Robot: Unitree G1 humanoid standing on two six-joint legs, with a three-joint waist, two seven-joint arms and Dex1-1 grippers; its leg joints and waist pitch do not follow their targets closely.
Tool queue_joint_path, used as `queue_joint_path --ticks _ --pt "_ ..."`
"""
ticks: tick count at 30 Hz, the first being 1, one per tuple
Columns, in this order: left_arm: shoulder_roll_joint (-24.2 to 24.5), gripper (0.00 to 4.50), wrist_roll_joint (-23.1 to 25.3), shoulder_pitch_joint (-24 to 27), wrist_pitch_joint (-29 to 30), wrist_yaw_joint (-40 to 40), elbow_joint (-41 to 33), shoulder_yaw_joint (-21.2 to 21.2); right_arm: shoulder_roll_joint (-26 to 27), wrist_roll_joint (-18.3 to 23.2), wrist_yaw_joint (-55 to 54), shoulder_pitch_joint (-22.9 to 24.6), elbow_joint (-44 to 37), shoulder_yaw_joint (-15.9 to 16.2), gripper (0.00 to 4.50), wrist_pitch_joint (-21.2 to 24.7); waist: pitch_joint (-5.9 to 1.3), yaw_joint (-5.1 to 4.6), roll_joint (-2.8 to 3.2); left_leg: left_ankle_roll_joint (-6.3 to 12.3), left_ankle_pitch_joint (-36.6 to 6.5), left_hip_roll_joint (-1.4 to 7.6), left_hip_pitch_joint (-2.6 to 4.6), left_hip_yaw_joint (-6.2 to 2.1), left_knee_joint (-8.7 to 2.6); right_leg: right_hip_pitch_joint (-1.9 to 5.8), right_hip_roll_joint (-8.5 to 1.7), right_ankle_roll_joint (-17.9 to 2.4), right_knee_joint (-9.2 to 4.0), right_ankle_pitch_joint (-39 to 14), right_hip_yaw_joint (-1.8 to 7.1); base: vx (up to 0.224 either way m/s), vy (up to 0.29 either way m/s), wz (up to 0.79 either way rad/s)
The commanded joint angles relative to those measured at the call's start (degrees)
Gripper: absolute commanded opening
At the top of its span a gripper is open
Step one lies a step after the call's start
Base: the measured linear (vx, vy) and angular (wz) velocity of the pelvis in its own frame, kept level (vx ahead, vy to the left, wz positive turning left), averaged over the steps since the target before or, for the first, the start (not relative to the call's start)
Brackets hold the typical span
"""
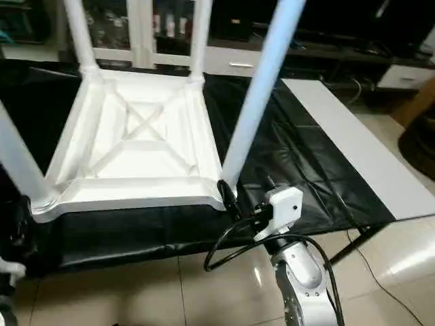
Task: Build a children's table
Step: Rotate leg to tighten, then flip table
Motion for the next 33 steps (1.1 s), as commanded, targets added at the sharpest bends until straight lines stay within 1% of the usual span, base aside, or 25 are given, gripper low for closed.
queue_joint_path --ticks 1,2,3,4,5,6,8,9,10,11,12,13,15,16,18,20,21,23,24,25,26,27,28,32,33 --pt "1.49 2.87 -0.93 -2.79 2.58 -1.03 -1.26 -0.07 -0.20 0.40 0.32 -0.65 0.56 -1.03 4.50 -0.74 -1.27 -0.02 1.53 -1.10 -29.95 0.94 0.72 -0.57 -4.88 0.38 -1.02 -1.52 -5.06 -22.46 1.37 0.000 0.000 0.00" --pt "4.14 2.99 -1.83 -6.13 4.83 -2.16 -0.69 0.21 -0.14 0.79 0.71 -0.60 0.93 -0.58 4.50 -1.25 -1.20 -0.05 1.33 -1.20 -29.92 0.89 0.51 -0.57 -4.94 0.52 -1.08 -1.49 -5.00 -22.55 1.33 0.000 0.000 0.00" --pt "4.39 3.03 -1.88 -6.44 4.96 -2.28 -0.61 0.24 -0.15 0.80 0.71 -0.60 0.99 -0.54 4.50 -1.32 -1.51 0.38 1.69 -1.36 -29.95 0.76 1.20 -0.49 -4.65 0.04 -1.07 -1.78 -4.97 -22.26 1.42 0.000 0.000 0.00" --pt "7.00 3.17 -3.44 -10.21 6.61 -4.02 0.14 0.38 -0.08 0.89 0.68 -0.66 1.65 -0.23 4.50 -2.02 -1.24 0.15 1.87 -1.51 -29.55 0.83 0.60 -0.72 -5.01 0.51 -1.06 -2.27 -4.75 -20.84 1.40 0.000 0.000 0.00" --pt "7.00 3.17 -3.44 -10.21 6.61 -4.02 0.14 0.38 -0.08 0.89 0.68 -0.66 1.65 -0.23 4.50 -2.02 -1.43 0.35 1.90 -1.74 -29.18 0.76 0.69 -0.71 -4.95 0.61 -1.12 -2.44 -4.66 -20.53 1.36 0.000 0.000 0.00" --pt "8.53 3.33 -3.71 -11.96 7.50 -5.39 0.49 -0.13 0.05 0.67 0.58 -0.78 1.96 -0.22 4.50 -2.30 -1.44 0.36 1.83 -1.93 -28.73 0.79 0.79 -0.71 -4.93 0.56 -1.10 -2.93 -4.54 -19.13 1.39 0.000 0.000 0.00" --pt "11.14 3.49 -3.30 -16.41 9.85 -7.20 1.95 -1.25 0.59 0.27 0.37 -1.32 2.58 -0.32 4.50 -2.70 -1.62 0.41 2.33 -2.21 -27.38 0.75 0.74 -0.70 -4.94 0.75 -1.10 -3.78 -4.09 -16.52 1.43 0.000 0.000 0.00" --pt "11.29 3.49 -3.13 -16.80 9.96 -7.16 2.12 -1.29 0.63 0.23 0.35 -1.35 2.60 -0.32 4.50 -2.73 -1.77 0.47 2.24 -2.19 -26.26 0.70 0.87 -0.61 -4.79 0.77 -0.99 -4.31 -3.90 -14.64 1.39 0.000 0.000 0.00" --pt "11.51 3.54 -2.81 -18.51 10.46 -6.80 3.03 -1.31 0.77 0.13 0.27 -1.50 2.81 -0.32 4.50 -2.84 -1.87 0.32 2.57 -2.33 -24.99 0.71 0.70 -0.62 -4.81 1.10 -1.05 -4.92 -3.66 -12.49 1.41 0.000 0.000 0.00" --pt "11.74 3.65 -2.43 -19.68 10.70 -6.65 3.76 -1.45 0.88 0.02 0.16 -1.56 2.94 -0.33 4.50 -3.00 -1.89 0.34 2.47 -2.37 -24.15 0.74 0.55 -0.65 -4.80 1.29 -1.13 -5.23 -3.47 -11.55 1.37 0.000 0.000 0.00" --pt "12.02 3.87 -1.91 -20.62 10.73 -6.30 4.42 -1.61 0.95 -0.07 0.06 -1.54 3.02 -0.30 4.50 -3.18 -2.00 0.37 2.99 -2.48 -22.83 0.72 0.60 -0.55 -4.67 1.37 -1.09 -5.69 -3.30 -9.61 1.41 0.000 0.000 0.00" --pt "12.36 3.90 -1.94 -21.68 11.22 -6.09 5.25 -2.02 1.02 -0.22 -0.07 -1.24 2.95 -0.17 4.50 -3.51 -2.06 0.43 3.36 -2.35 -22.09 0.61 0.70 -0.51 -4.57 1.42 -1.04 -5.92 -3.14 -8.64 1.43 0.000 0.000 0.00" --pt "12.62 4.06 -2.12 -21.84 12.12 -5.85 5.48 -2.35 1.01 -0.35 -0.10 -0.84 2.71 -0.02 4.50 -3.76 -2.17 0.40 3.32 -2.23 -21.05 0.65 0.59 -0.45 -4.53 1.67 -1.13 -6.34 -3.01 -7.51 1.40 0.000 0.000 0.00" --pt "12.63 4.21 -2.09 -21.81 12.34 -5.68 5.62 -2.39 0.98 -0.43 -0.10 -0.71 2.70 0.02 4.50 -3.87 -2.13 0.40 3.18 -2.14 -21.05 0.66 0.58 -0.36 -4.51 1.67 -1.13 -6.41 -3.08 -7.71 1.42 0.000 0.000 0.00" --pt "12.20 4.35 -2.08 -22.34 12.77 -4.63 6.48 -1.98 0.95 -0.73 -0.28 -0.62 2.82 0.02 4.50 -4.03 -2.19 0.37 3.46 -1.79 -20.50 0.62 0.58 -0.30 -4.42 1.69 -1.09 -6.80 -3.07 -7.78 1.47 0.000 0.000 0.00" --pt "11.49 4.43 -2.62 -23.68 12.58 -4.04 7.34 -1.61 0.86 -0.52 -0.02 -0.85 2.71 0.15 4.50 -3.21 -2.17 0.39 3.43 -1.59 -20.50 0.61 0.55 -0.26 -4.42 1.74 -1.13 -6.96 -3.13 -8.48 1.48 0.000 0.000 0.00" --pt "11.24 4.47 -2.58 -24.43 12.34 -3.82 7.64 -1.67 0.61 -0.54 0.43 -0.98 2.64 0.54 4.50 -2.64 -2.12 0.45 3.52 -1.61 -21.18 0.64 0.72 -0.23 -4.43 1.57 -1.12 -6.92 -3.28 -9.57 1.48 0.000 0.000 0.00" --pt "10.63 4.47 -3.73 -25.60 11.74 -4.63 7.71 -2.16 -0.22 -0.33 2.38 -0.74 2.05 2.15 4.50 -1.38 -2.01 0.46 3.48 -1.72 -22.24 0.71 0.68 -0.33 -4.57 1.62 -1.18 -6.75 -3.43 -11.19 1.45 0.000 0.000 0.00" --pt "10.50 4.20 -4.16 -25.81 11.92 -4.88 7.58 -2.37 -0.54 -0.28 3.11 -0.52 1.79 2.77 4.50 -1.18 -1.97 0.50 3.53 -1.89 -22.68 0.70 0.60 -0.41 -4.63 1.68 -1.28 -6.57 -3.48 -12.13 1.44 0.000 0.000 0.00" --pt "10.21 4.13 -4.85 -25.94 12.31 -5.11 7.40 -2.49 -0.82 -0.15 3.79 -0.22 1.66 3.24 4.50 -1.12 -2.00 0.48 3.50 -1.89 -22.84 0.67 0.60 -0.39 -4.58 1.65 -1.27 -6.58 -3.49 -12.31 1.46 0.000 0.000 0.00" --pt "10.03 4.13 -5.29 -25.99 12.77 -5.11 7.25 -2.56 -0.99 -0.06 4.13 -0.02 1.67 3.46 4.50 -1.17 -1.97 0.50 3.19 -1.75 -22.85 0.71 0.49 -0.39 -4.57 1.67 -1.36 -6.55 -3.51 -12.73 1.47 0.000 0.000 0.00" --pt "9.61 4.09 -5.86 -26.03 13.93 -4.81 7.00 -2.48 -1.10 0.03 4.29 0.21 1.95 3.46 4.50 -1.18 -1.97 0.59 3.16 -1.69 -22.78 0.77 0.52 -0.34 -4.56 1.57 -1.45 -6.61 -3.54 -13.10 1.54 0.000 0.000 0.00" --pt "9.12 3.86 -6.68 -26.31 16.03 -4.46 6.73 -2.62 -1.11 0.03 4.24 0.33 2.70 3.26 4.50 -1.37 -1.97 0.66 2.96 -1.67 -22.38 0.81 0.58 -0.31 -4.54 1.52 -1.40 -6.62 -3.55 -12.92 1.53 0.000 0.000 0.00" --pt "7.74 3.68 -6.57 -28.26 18.85 -2.33 7.63 -2.35 -0.59 0.27 4.12 -0.84 3.78 3.30 4.50 -0.98 -1.95 0.68 2.93 -1.75 -22.70 0.74 0.49 -0.36 -4.60 1.53 -1.37 -6.23 -3.62 -13.68 1.48 0.000 0.000 0.00" --pt "7.57 3.63 -6.72 -28.74 19.38 -2.19 7.77 -2.35 -0.57 0.35 4.24 -1.16 3.82 3.53 4.50 -0.76 -2.00 0.63 2.81 -1.82 -22.95 0.72 0.66 -0.33 -4.54 1.42 -1.33 -6.14 -3.68 -13.94 1.44 0.000 0.000 0.00"
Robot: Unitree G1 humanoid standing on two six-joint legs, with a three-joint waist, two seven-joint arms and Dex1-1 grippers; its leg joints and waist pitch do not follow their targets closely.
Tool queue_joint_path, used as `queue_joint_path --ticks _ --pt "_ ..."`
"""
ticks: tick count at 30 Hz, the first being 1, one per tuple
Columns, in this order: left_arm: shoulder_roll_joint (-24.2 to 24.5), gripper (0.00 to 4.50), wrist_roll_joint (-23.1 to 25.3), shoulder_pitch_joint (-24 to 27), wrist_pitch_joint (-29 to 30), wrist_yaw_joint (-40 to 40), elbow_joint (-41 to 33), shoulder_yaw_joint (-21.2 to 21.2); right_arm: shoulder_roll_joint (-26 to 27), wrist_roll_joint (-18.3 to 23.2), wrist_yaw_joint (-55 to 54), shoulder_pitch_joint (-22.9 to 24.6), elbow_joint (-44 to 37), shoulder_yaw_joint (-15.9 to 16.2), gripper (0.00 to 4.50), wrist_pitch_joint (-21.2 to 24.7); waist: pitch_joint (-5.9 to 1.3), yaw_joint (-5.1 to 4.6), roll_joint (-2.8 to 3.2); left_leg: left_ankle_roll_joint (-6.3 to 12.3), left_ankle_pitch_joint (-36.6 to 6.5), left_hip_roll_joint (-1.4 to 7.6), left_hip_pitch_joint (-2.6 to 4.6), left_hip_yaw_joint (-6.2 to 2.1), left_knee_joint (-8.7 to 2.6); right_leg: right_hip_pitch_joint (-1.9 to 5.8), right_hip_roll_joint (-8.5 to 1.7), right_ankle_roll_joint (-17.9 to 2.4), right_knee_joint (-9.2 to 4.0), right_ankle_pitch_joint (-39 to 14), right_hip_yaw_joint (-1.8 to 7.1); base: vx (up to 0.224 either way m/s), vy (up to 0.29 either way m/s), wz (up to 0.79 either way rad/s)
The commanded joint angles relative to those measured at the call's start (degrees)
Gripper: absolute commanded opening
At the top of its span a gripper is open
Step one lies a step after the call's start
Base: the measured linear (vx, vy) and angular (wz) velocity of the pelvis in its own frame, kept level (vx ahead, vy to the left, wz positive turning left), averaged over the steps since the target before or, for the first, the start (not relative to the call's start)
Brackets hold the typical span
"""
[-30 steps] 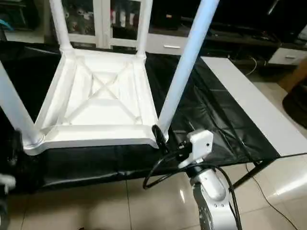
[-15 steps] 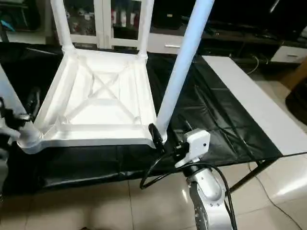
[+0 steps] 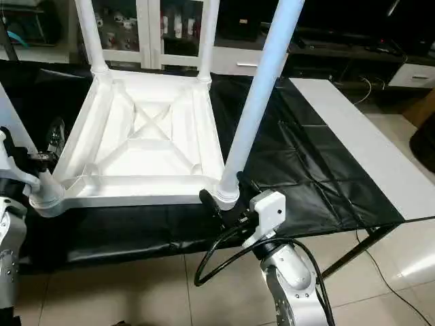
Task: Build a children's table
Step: Flip table
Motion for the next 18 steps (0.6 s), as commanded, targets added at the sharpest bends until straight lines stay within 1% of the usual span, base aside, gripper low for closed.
queue_joint_path --ticks 1,3,4,5,7,9,11,12,14,15,16,17,18 --pt "-0.74 3.36 -0.71 -1.50 2.06 0.59 0.21 -1.14 -0.24 0.30 0.49 -1.23 0.53 -0.19 4.50 1.00 -2.19 -0.08 1.43 -1.82 -23.02 0.68 0.60 -0.07 -4.94 1.32 -1.53 -5.81 -3.94 -14.65 1.41 0.000 0.000 0.00" --pt "-0.87 3.26 -1.03 -1.83 2.82 0.93 -0.09 -1.19 -0.30 0.35 0.68 -1.39 0.59 -0.08 4.50 1.20 -2.12 0.02 1.32 -1.83 -22.88 0.68 0.51 -0.14 -5.01 1.35 -1.55 -5.52 -3.96 -15.21 1.38 0.000 0.000 0.00" --pt "-1.03 3.22 -1.21 -1.95 3.38 1.28 -0.40 -1.12 -0.30 0.38 0.78 -1.41 0.63 -0.06 4.50 1.29 -2.18 0.16 1.05 -1.75 -22.79 0.72 0.63 -0.06 -4.92 1.20 -1.55 -5.33 -4.00 -15.26 1.44 0.000 0.000 0.00" --pt "-1.29 3.09 -1.82 -2.12 4.75 1.77 -1.18 -1.00 -0.32 0.31 0.98 -1.66 1.05 0.11 4.50 1.45 -2.21 0.14 0.82 -1.74 -22.73 0.71 0.56 -0.06 -4.90 1.25 -1.54 -5.29 -3.99 -15.19 1.42 0.000 0.000 0.00" --pt "-1.59 2.82 -2.37 -2.10 5.91 2.25 -1.74 -0.84 -0.32 0.21 1.15 -1.96 1.42 0.33 4.50 1.60 -2.29 0.20 0.71 -1.89 -22.69 0.75 0.54 -0.08 -4.90 1.28 -1.55 -5.27 -3.89 -14.85 1.38 0.000 0.000 0.00" --pt "-2.24 2.79 -2.58 -2.13 7.29 2.89 -2.33 -0.39 -0.32 0.23 1.27 -2.38 1.80 0.41 4.50 1.78 -2.31 0.23 0.70 -1.90 -22.38 0.73 0.51 -0.10 -4.92 1.32 -1.51 -5.33 -3.89 -14.18 1.35 0.000 0.000 0.00" --pt "-2.30 2.51 -2.58 -2.18 7.60 2.85 -2.37 -0.32 -0.38 0.13 1.24 -2.69 2.14 0.37 4.50 1.82 -2.33 0.30 0.65 -1.86 -22.11 0.69 0.50 -0.10 -4.89 1.35 -1.50 -5.24 -3.87 -13.89 1.33 0.000 0.000 0.00" --pt "-2.28 2.40 -2.50 -2.08 7.97 2.85 -2.71 -0.33 -0.58 0.11 1.20 -3.02 2.45 0.23 4.50 1.97 -2.36 0.29 0.89 -1.93 -22.05 0.71 0.54 -0.11 -4.91 1.32 -1.48 -5.15 -3.87 -13.76 1.34 0.000 0.000 0.00" --pt "-2.13 2.30 -2.54 -2.00 8.37 2.95 -3.03 -0.46 -0.72 0.16 1.28 -3.16 2.53 0.07 4.50 2.07 -2.39 0.32 0.81 -1.92 -21.66 0.68 0.54 -0.07 -4.86 1.36 -1.44 -5.10 -3.82 -13.22 1.34 0.000 0.000 0.00" --pt "-1.95 2.21 -2.49 -1.99 8.64 2.98 -3.22 -0.59 -0.79 0.60 1.62 -3.22 2.43 -0.06 4.50 2.28 -2.37 0.33 0.81 -1.94 -21.58 0.67 0.51 -0.06 -4.85 1.38 -1.42 -5.07 -3.81 -13.03 1.33 0.000 0.000 0.00" --pt "-1.81 2.05 -2.44 -2.03 8.86 3.04 -3.31 -0.66 -0.88 1.76 2.53 -3.15 1.83 -0.06 4.50 3.08 -2.36 0.44 0.98 -1.91 -21.67 0.66 0.60 -0.06 -4.87 1.34 -1.38 -5.05 -3.83 -13.07 1.34 0.000 0.000 0.00" --pt "-1.68 2.05 -2.47 -2.18 9.16 3.17 -3.35 -0.65 -0.96 3.29 3.64 -2.93 0.87 0.01 4.50 4.05 -2.39 0.39 0.87 -1.80 -21.75 0.65 0.57 -0.07 -4.85 1.41 -1.36 -5.04 -3.82 -12.94 1.33 0.000 0.000 0.00" --pt "-1.62 2.02 -2.52 -2.27 9.50 3.30 -3.48 -0.61 -1.00 4.36 4.42 -2.73 0.16 0.07 4.50 4.73 -2.41 0.43 1.01 -1.69 -21.94 0.67 0.60 -0.10 -4.84 1.43 -1.34 -5.11 -3.79 -12.73 1.34 0.000 0.000 0.00"
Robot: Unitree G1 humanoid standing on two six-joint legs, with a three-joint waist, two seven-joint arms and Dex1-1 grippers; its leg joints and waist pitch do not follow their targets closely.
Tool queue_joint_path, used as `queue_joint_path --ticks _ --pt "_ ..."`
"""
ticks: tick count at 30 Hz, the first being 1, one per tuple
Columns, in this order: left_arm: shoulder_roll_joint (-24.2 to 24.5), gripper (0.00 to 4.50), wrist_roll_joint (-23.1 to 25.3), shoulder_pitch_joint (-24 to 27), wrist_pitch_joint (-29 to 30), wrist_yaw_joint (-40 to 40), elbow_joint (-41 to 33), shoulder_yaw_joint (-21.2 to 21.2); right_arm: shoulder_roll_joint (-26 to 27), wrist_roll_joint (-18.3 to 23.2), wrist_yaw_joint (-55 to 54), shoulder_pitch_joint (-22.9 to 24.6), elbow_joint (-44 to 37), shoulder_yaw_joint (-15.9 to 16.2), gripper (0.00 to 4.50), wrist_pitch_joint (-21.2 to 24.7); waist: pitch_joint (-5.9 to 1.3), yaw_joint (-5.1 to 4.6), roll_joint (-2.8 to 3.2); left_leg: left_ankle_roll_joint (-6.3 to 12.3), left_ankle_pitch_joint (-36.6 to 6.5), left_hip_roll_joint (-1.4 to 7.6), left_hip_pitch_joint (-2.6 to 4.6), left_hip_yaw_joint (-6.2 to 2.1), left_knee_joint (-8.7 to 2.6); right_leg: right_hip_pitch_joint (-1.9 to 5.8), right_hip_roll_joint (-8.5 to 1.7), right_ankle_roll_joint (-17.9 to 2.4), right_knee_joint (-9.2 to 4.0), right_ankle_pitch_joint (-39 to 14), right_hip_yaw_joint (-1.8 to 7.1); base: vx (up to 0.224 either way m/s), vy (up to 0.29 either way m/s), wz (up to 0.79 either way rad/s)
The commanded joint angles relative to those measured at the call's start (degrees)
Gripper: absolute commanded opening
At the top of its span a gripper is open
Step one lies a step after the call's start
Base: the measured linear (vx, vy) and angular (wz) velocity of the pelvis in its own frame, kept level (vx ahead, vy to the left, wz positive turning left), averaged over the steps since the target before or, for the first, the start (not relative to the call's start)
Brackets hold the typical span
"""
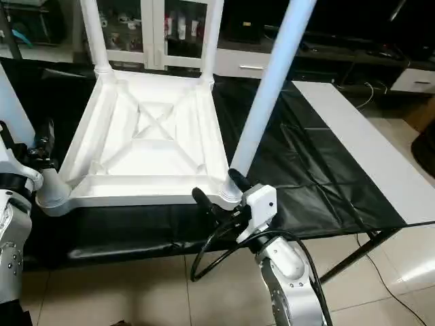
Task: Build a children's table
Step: Flip table
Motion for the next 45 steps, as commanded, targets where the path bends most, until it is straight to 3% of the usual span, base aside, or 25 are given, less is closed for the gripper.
queue_joint_path --ticks 1,6,7,12,13,16,18,23,26,30,31,32,36,37,38,41,43,45 --pt "-0.69 1.99 -0.78 -1.28 1.81 0.39 -0.70 -1.20 -0.82 3.11 2.29 0.52 -2.42 -0.64 4.50 2.24 -2.12 -0.18 1.64 -1.63 -22.13 0.74 0.60 -0.10 -4.95 1.43 -1.36 -5.18 -3.81 -12.83 1.34 0.000 0.000 0.00" --pt "-1.33 1.95 -1.30 -1.70 3.05 1.21 -0.71 -0.76 -1.86 5.49 5.70 1.92 -4.97 1.20 4.50 3.67 -2.01 -0.05 1.77 -1.85 -22.86 0.80 0.61 -0.08 -4.95 1.36 -1.41 -5.19 -4.04 -14.20 1.38 0.000 0.000 0.00" --pt "-1.68 1.95 -1.67 -1.81 3.41 1.51 -0.70 -0.54 -2.15 6.83 6.87 2.54 -6.21 1.80 4.50 4.60 -2.03 0.09 2.05 -1.84 -23.01 0.77 0.62 -0.17 -5.01 1.36 -1.48 -5.12 -4.10 -14.59 1.37 0.000 0.000 0.00" --pt "-3.97 1.95 -4.47 -3.23 5.10 3.39 -0.30 1.28 -3.86 10.26 10.71 4.15 -9.82 3.21 4.50 8.77 -2.03 0.63 1.93 -1.61 -22.81 0.86 0.69 -0.16 -4.91 1.37 -1.53 -5.29 -4.17 -14.58 1.42 0.000 0.000 0.00" --pt "-6.00 1.95 -7.64 -4.71 6.52 4.90 -0.03 3.54 -3.98 9.61 10.20 4.12 -9.55 2.79 4.50 8.69 -1.93 0.66 1.99 -1.82 -22.73 0.82 0.52 -0.15 -4.97 1.42 -1.60 -5.39 -4.16 -15.32 1.43 0.000 0.000 0.00" --pt "-7.40 1.95 -10.07 -5.78 7.36 6.02 0.13 5.32 -4.00 8.62 9.43 3.89 -8.58 2.52 4.50 8.48 -1.83 0.68 1.69 -1.63 -22.39 0.68 0.36 -0.08 -4.91 1.41 -1.75 -5.30 -4.32 -17.14 1.40 0.000 0.000 0.00" --pt "-8.71 1.95 -12.54 -6.88 7.80 6.85 0.47 6.96 -4.14 8.16 9.06 3.85 -7.98 2.59 4.50 8.82 -1.79 0.76 1.82 -1.51 -21.77 0.61 0.32 -0.03 -4.79 1.35 -1.83 -5.39 -4.42 -18.20 1.42 0.000 0.000 0.00" --pt "-12.49 1.95 -18.65 -9.75 9.35 9.61 0.50 10.60 -3.53 4.61 3.07 2.43 -5.47 2.05 4.50 12.55 -2.04 0.67 1.89 -2.01 -17.90 0.48 0.11 -0.01 -4.58 1.57 -1.56 -6.01 -3.90 -14.04 1.30 0.000 0.000 0.00" --pt "-13.79 1.95 -19.33 -9.51 10.54 9.15 -0.27 10.66 0.67 7.41 -2.13 -0.93 -3.11 -1.58 4.50 13.40 -2.15 0.49 1.97 -2.00 -16.37 0.40 0.05 0.12 -4.44 1.58 -1.48 -6.19 -3.66 -11.08 1.29 0.000 0.000 0.00" --pt "-14.55 1.95 -19.34 -9.34 11.01 9.41 -0.55 10.23 3.99 10.49 -5.78 -4.36 -1.91 -4.03 4.50 14.60 -2.42 0.28 2.11 -1.65 -13.55 0.52 0.34 0.12 -4.26 1.74 -1.37 -5.92 -3.02 -6.35 1.20 0.000 0.000 0.00" --pt "-15.34 1.95 -19.99 -9.53 11.17 9.94 -0.49 10.20 7.11 12.89 -10.41 -7.63 0.40 -6.99 4.50 14.78 -2.48 0.16 2.22 -1.83 -12.29 0.48 0.43 0.24 -4.12 1.64 -1.29 -6.11 -2.81 -4.70 1.24 0.000 0.000 0.00" --pt "-15.34 1.95 -19.99 -9.53 11.17 9.94 -0.49 10.20 7.11 12.89 -10.41 -7.63 0.40 -6.99 4.50 14.78 -2.49 0.10 2.27 -1.99 -12.12 0.48 0.46 0.26 -4.17 1.66 -1.30 -6.29 -2.72 -4.34 1.23 0.000 0.000 0.00" --pt "-16.41 1.95 -21.46 -9.91 11.50 11.22 -0.23 10.04 12.97 24.73 -11.61 -13.79 2.66 -12.15 4.50 18.23 -2.52 0.18 2.04 -1.75 -12.29 0.53 0.67 0.49 -4.09 1.83 -1.25 -6.09 -2.61 -3.36 1.18 0.000 0.000 0.00" --pt "-16.48 1.95 -21.48 -9.94 11.55 11.20 -0.23 9.95 13.89 26.23 -11.44 -14.62 2.63 -12.93 4.50 18.95 -2.53 0.14 2.22 -1.70 -12.39 0.53 0.63 0.49 -4.09 1.87 -1.28 -5.82 -2.56 -3.40 1.20 0.000 0.000 0.00" --pt "-16.92 1.95 -21.79 -10.00 11.50 11.33 -0.21 10.04 16.08 29.57 -14.65 -17.40 5.44 -16.03 4.50 20.26 -2.53 0.06 2.00 -1.88 -12.23 0.52 0.63 0.55 -4.08 1.82 -1.35 -5.50 -2.59 -3.84 1.20 0.000 0.000 0.00" --pt "-17.32 1.95 -22.24 -10.05 11.45 11.46 -0.16 10.21 17.21 31.26 -16.34 -20.33 9.26 -18.56 4.50 21.05 -2.52 -0.11 2.19 -2.42 -13.01 0.45 0.57 0.69 -4.08 1.58 -1.50 -5.02 -2.81 -6.76 1.27 0.000 0.000 0.00" --pt "-17.32 1.95 -22.24 -10.05 11.45 11.46 -0.16 10.21 17.21 31.26 -16.34 -20.33 9.26 -18.56 4.50 21.05 -2.59 -0.09 2.26 -2.83 -12.69 0.48 0.59 0.68 -4.06 1.60 -1.48 -4.75 -2.79 -6.43 1.24 0.000 0.000 0.00" --pt "-17.48 1.95 -22.67 -9.92 11.70 11.31 -0.13 10.20 17.01 32.76 -15.08 -23.74 13.57 -19.38 4.50 21.95 -2.64 -0.04 2.17 -3.03 -11.57 0.47 0.58 0.70 -4.01 1.71 -1.39 -4.63 -2.66 -4.81 1.19 0.000 0.000 0.00"
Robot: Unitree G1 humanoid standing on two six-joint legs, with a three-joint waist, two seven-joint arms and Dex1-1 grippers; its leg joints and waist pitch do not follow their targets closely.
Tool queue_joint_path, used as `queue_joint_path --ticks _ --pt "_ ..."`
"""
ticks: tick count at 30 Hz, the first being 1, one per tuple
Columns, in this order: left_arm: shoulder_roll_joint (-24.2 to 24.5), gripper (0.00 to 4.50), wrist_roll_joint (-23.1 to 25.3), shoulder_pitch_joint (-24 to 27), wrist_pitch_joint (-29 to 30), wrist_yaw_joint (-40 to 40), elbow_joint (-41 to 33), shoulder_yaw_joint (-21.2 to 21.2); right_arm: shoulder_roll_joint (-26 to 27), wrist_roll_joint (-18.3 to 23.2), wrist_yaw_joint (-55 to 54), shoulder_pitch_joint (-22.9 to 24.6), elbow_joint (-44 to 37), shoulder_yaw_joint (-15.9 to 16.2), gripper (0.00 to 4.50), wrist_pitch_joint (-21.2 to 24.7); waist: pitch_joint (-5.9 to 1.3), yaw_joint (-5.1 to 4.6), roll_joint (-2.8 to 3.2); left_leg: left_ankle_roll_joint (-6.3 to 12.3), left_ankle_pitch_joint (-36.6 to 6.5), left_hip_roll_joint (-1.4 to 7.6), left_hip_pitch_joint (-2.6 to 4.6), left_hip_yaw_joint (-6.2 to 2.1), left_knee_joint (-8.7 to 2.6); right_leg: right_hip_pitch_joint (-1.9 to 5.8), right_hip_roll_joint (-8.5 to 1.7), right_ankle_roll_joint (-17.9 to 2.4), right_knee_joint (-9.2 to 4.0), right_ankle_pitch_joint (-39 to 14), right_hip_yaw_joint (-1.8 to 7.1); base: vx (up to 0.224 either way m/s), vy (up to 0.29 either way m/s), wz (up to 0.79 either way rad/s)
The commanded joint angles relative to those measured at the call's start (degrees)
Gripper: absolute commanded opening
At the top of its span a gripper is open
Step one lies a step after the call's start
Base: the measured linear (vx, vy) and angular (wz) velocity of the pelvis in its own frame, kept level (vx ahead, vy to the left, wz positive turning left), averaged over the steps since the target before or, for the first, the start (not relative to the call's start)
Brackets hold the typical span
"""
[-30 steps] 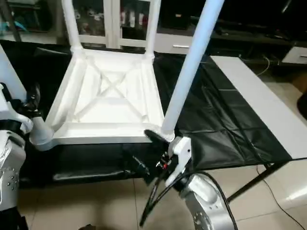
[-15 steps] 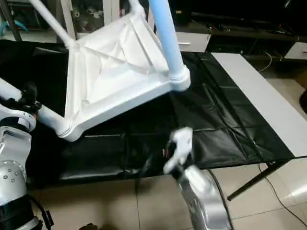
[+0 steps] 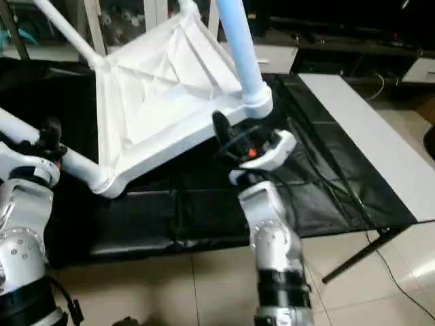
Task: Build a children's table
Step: Flip table
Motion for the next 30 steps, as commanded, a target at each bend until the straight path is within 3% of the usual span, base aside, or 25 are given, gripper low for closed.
queue_joint_path --ticks 1,5,7,9,11,17,23,30 --pt "-1.98 1.95 -4.53 -1.12 0.72 0.15 0.61 -0.72 1.08 1.78 0.48 -3.44 5.93 -1.65 4.50 1.52 -3.40 -0.69 0.88 -3.02 -11.30 0.46 0.83 0.19 -4.34 1.99 -1.22 -4.92 -2.75 -4.21 1.15 0.000 0.000 0.00" --pt "-2.35 1.95 -5.16 -1.06 0.92 0.03 0.61 -0.91 -0.76 -2.95 -1.31 -9.51 14.66 -1.45 4.50 1.41 -3.45 -0.79 0.78 -3.25 -10.26 0.37 0.75 0.39 -4.10 1.94 -1.31 -5.42 -2.71 -4.53 1.15 0.000 0.000 0.00" --pt "-2.46 1.95 -5.24 -0.81 0.95 0.05 0.37 -1.01 -1.24 -3.23 -2.49 -12.72 19.40 -2.89 4.50 0.97 -3.51 -0.73 0.44 -3.23 -9.31 0.35 0.81 0.48 -4.04 2.01 -1.36 -5.59 -2.58 -4.35 1.10 0.000 0.000 0.00" --pt "-2.49 1.95 -5.31 -0.75 0.95 0.08 0.28 -1.04 -1.53 -3.60 -2.20 -13.26 20.14 -2.83 4.50 0.64 -3.50 -0.52 0.64 -2.97 -8.93 0.34 0.85 0.58 -3.94 1.99 -1.34 -5.64 -2.58 -3.56 1.14 0.000 0.000 0.00" --pt "-2.46 1.95 -5.46 -0.53 1.04 0.03 0.07 -1.13 -2.04 -3.60 -0.73 -14.72 22.12 -2.97 4.50 -0.20 -3.64 -0.41 0.41 -2.55 -7.63 0.36 0.81 0.58 -3.84 2.13 -1.31 -5.65 -2.38 -1.84 1.07 0.000 0.000 0.00" --pt "-2.28 1.95 -5.74 0.02 1.35 -0.28 -0.34 -1.10 -3.49 -4.20 1.72 -19.45 28.82 -5.36 4.50 -4.23 -3.57 -0.39 0.08 -2.00 -8.35 0.43 0.76 0.68 -3.87 2.07 -1.40 -6.36 -2.43 -3.87 1.03 0.000 0.000 0.00" --pt "-2.14 1.95 -5.68 0.60 1.41 -0.38 -0.39 -1.13 -3.94 -3.03 4.69 -20.63 30.03 -7.28 3.90 -5.34 -3.62 -0.30 0.05 -0.96 -6.55 0.41 0.69 0.73 -3.62 2.10 -1.28 -6.88 -2.16 -1.49 1.01 0.000 0.000 0.00" --pt "-1.76 1.95 -5.32 1.13 1.38 -0.64 -0.02 -1.52 -5.09 -2.67 7.78 -22.19 32.52 -8.99 3.24 -6.62 -3.57 -0.34 0.01 -0.98 -8.42 0.48 0.69 0.74 -3.67 2.03 -1.38 -7.34 -2.33 -4.05 1.02 0.000 0.000 0.00"
